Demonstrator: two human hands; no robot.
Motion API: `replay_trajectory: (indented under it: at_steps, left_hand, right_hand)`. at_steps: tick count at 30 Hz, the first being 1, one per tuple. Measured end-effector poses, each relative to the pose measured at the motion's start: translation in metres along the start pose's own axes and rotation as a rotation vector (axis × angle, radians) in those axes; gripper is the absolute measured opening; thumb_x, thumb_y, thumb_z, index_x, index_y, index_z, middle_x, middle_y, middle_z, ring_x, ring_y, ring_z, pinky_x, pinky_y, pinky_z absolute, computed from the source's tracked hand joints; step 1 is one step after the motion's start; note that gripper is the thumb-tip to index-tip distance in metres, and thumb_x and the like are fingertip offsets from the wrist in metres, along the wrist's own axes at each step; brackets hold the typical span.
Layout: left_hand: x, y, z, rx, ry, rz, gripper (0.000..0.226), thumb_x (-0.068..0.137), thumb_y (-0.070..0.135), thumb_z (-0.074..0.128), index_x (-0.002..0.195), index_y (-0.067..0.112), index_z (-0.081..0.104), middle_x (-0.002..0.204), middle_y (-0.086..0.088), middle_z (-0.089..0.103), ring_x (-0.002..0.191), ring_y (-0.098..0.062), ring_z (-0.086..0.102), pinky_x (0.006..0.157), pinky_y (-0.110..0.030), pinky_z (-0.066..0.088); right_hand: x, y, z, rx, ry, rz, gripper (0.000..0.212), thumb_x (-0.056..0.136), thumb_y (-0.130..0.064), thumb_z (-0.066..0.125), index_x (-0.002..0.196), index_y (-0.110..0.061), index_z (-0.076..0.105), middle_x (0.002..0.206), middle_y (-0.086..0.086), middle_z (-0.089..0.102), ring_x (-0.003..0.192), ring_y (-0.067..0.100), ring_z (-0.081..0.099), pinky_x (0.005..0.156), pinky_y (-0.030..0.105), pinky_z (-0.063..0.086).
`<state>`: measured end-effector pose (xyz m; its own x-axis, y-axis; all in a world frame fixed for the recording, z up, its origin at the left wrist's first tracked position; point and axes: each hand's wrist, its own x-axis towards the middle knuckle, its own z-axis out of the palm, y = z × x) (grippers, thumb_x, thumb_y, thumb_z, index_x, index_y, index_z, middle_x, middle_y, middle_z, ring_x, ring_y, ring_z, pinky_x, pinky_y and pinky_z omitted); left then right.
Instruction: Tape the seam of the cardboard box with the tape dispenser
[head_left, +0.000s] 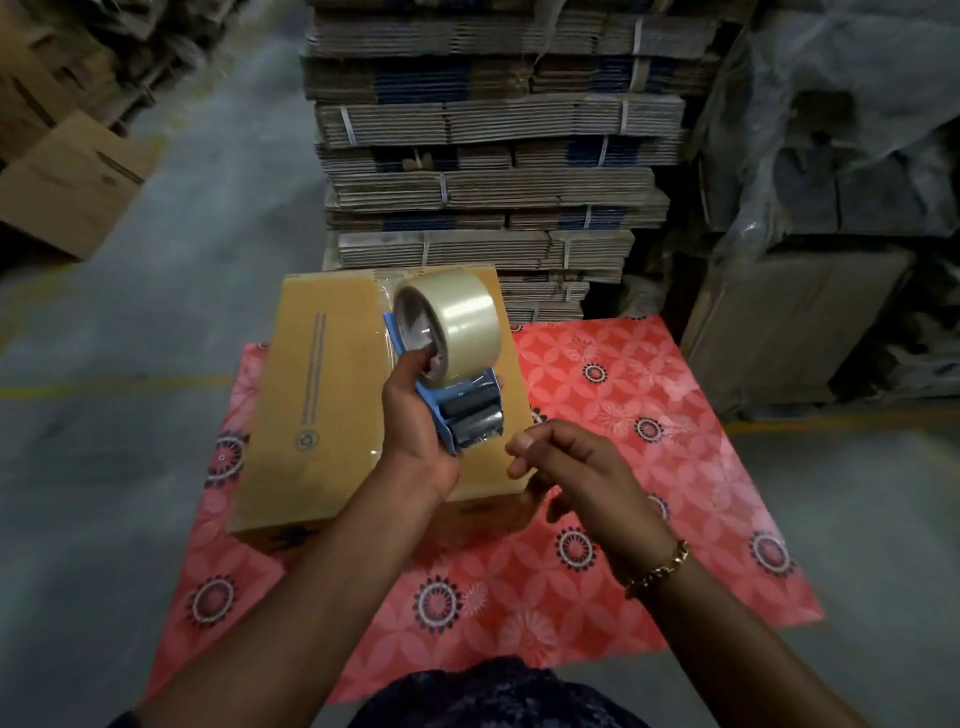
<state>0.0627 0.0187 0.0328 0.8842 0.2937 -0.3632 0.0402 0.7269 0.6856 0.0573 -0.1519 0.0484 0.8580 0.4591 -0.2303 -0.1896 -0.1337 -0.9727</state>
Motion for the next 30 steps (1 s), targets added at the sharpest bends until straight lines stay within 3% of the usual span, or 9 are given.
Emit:
replay_trajectory:
  at_steps: [4,7,11,15,19,21,25,27,30]
  left_hand:
    - [0.004,0.004,0.003,0.031,-0.010,0.060,0.032,0.096,0.032,0.043,0.101,0.013,0.069,0.071,-0.005,0.073,0.057,-0.021,0.068,0.049,-0.024,0.053]
    - [0.006,0.003,0.005,0.060,-0.014,0.104,0.039,0.089,0.038,0.048,0.109,0.010,0.067,0.077,-0.005,0.072,0.064,-0.023,0.068,0.053,-0.025,0.053]
    - [0.009,0.002,0.007,0.094,-0.007,0.127,0.043,0.076,0.045,0.052,0.099,0.013,0.071,0.079,-0.007,0.070,0.065,-0.022,0.068,0.056,-0.026,0.051]
    - [0.013,0.000,0.003,0.097,0.032,0.084,0.032,0.093,0.036,0.046,0.085,0.017,0.071,0.071,-0.002,0.069,0.059,-0.019,0.065,0.053,-0.024,0.047]
    - [0.021,-0.005,-0.003,0.075,0.058,0.002,0.054,0.098,0.035,0.042,0.060,0.018,0.076,0.061,0.000,0.068,0.051,-0.018,0.063,0.046,-0.023,0.047]
    - [0.023,-0.005,-0.003,0.048,0.071,-0.037,0.050,0.097,0.036,0.043,0.064,0.018,0.076,0.063,-0.002,0.068,0.053,-0.019,0.060,0.049,-0.023,0.047]
    - [0.033,0.001,-0.004,-0.035,0.154,-0.055,0.035,0.088,0.042,0.053,0.098,0.014,0.071,0.084,-0.009,0.068,0.071,-0.029,0.065,0.068,-0.035,0.052]
    - [0.038,0.000,-0.006,-0.020,0.142,-0.056,0.034,0.089,0.042,0.052,0.093,0.014,0.072,0.082,-0.008,0.068,0.068,-0.028,0.066,0.068,-0.034,0.052]
    - [0.036,-0.007,-0.006,0.005,0.071,-0.095,0.041,0.094,0.037,0.044,0.083,0.009,0.072,0.067,-0.008,0.070,0.054,-0.024,0.066,0.055,-0.026,0.054]
  right_hand:
    - [0.007,-0.002,0.023,0.054,0.027,0.125,0.039,0.093,-0.039,0.063,0.093,0.000,0.068,0.074,-0.001,0.068,0.052,0.014,0.058,0.047,0.025,0.033]
    - [0.011,-0.004,0.036,0.093,0.057,0.164,0.038,0.091,-0.047,0.063,0.087,-0.010,0.071,0.070,-0.002,0.066,0.050,0.014,0.057,0.043,0.022,0.033]
    - [0.013,-0.001,0.048,0.189,0.169,0.107,0.029,0.092,-0.038,0.066,0.076,-0.014,0.066,0.064,-0.002,0.061,0.044,0.011,0.051,0.040,0.019,0.031]
    - [0.016,0.001,0.051,0.252,0.191,0.055,0.026,0.091,-0.026,0.068,0.068,-0.020,0.060,0.062,-0.002,0.059,0.043,0.010,0.048,0.040,0.019,0.029]
    - [0.013,0.004,0.051,0.322,0.209,0.076,0.026,0.091,-0.017,0.067,0.066,-0.019,0.057,0.056,-0.002,0.055,0.042,0.011,0.045,0.040,0.020,0.025]
    - [0.010,0.006,0.052,0.347,0.222,0.083,0.026,0.090,-0.014,0.066,0.066,-0.017,0.057,0.054,-0.002,0.053,0.040,0.010,0.043,0.039,0.019,0.025]
    - [0.001,0.010,0.050,0.357,0.243,0.075,0.024,0.090,-0.008,0.063,0.067,-0.014,0.057,0.052,0.000,0.051,0.038,0.011,0.041,0.038,0.018,0.024]
    - [-0.006,0.015,0.048,0.351,0.237,0.079,0.025,0.090,-0.009,0.063,0.066,-0.016,0.058,0.052,0.000,0.051,0.038,0.011,0.042,0.037,0.017,0.025]
    - [-0.015,0.025,0.045,0.340,0.238,0.092,0.029,0.090,-0.011,0.065,0.063,-0.020,0.057,0.054,0.001,0.051,0.039,0.011,0.042,0.037,0.017,0.025]
